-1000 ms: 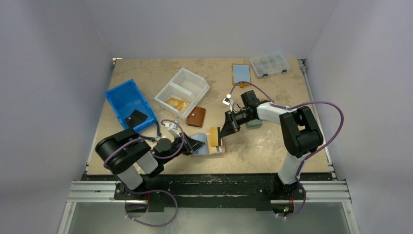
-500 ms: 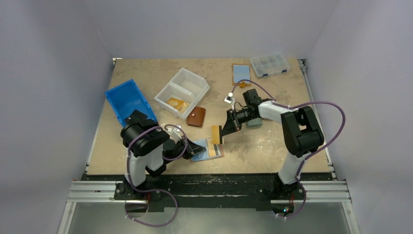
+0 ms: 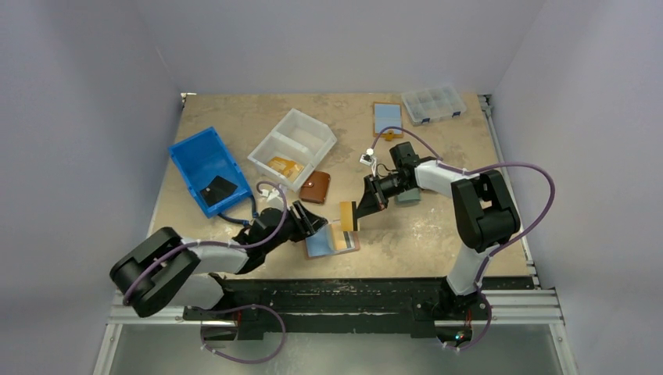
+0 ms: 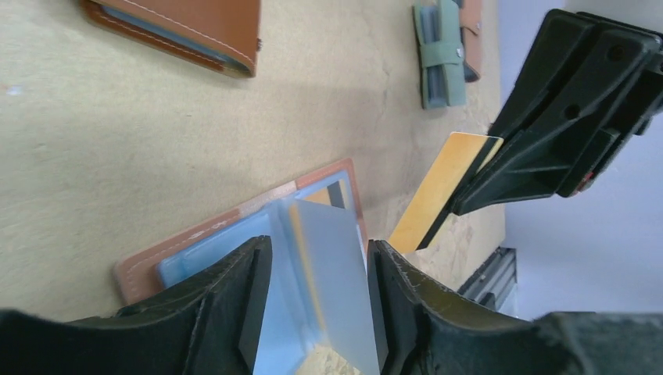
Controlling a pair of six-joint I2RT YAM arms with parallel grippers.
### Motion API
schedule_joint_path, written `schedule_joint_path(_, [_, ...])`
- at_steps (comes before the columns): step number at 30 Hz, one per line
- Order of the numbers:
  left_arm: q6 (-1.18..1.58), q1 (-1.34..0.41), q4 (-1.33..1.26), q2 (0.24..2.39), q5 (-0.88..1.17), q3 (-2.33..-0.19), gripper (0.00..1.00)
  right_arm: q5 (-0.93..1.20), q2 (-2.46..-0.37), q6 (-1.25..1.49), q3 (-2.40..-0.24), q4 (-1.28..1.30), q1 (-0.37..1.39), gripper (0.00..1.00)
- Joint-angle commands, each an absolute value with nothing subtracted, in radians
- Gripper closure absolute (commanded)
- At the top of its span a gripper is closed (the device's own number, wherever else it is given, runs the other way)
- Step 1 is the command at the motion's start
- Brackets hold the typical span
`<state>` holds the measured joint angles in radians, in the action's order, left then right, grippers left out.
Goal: Take the credit cards out of the card holder
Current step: Remove the credit card from the card holder, then place the credit card in the storage box.
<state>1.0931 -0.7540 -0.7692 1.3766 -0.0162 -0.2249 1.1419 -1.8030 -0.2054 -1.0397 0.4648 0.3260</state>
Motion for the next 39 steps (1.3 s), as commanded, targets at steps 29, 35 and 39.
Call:
schedule_joint_path(29, [1.086,-0.755,-0.054,0.799,-0.171,-0.412,0.03,0.964,-1.586,-0.503,-1.087,0.587,0.325,1.0])
schedule_joint_path(35, [1.247,-0.756,-0.007,0.874,-0.176,-0.463,0.06,0.919,-1.51,-0.533,-1.062,0.56,0.334,1.0])
schedule_joint_path(39, [1.334,-0.762,-0.029,0.93,-0.154,-0.481,0.09,0.882,-1.466,-0.562,-1.047,0.546,0.351,1.0])
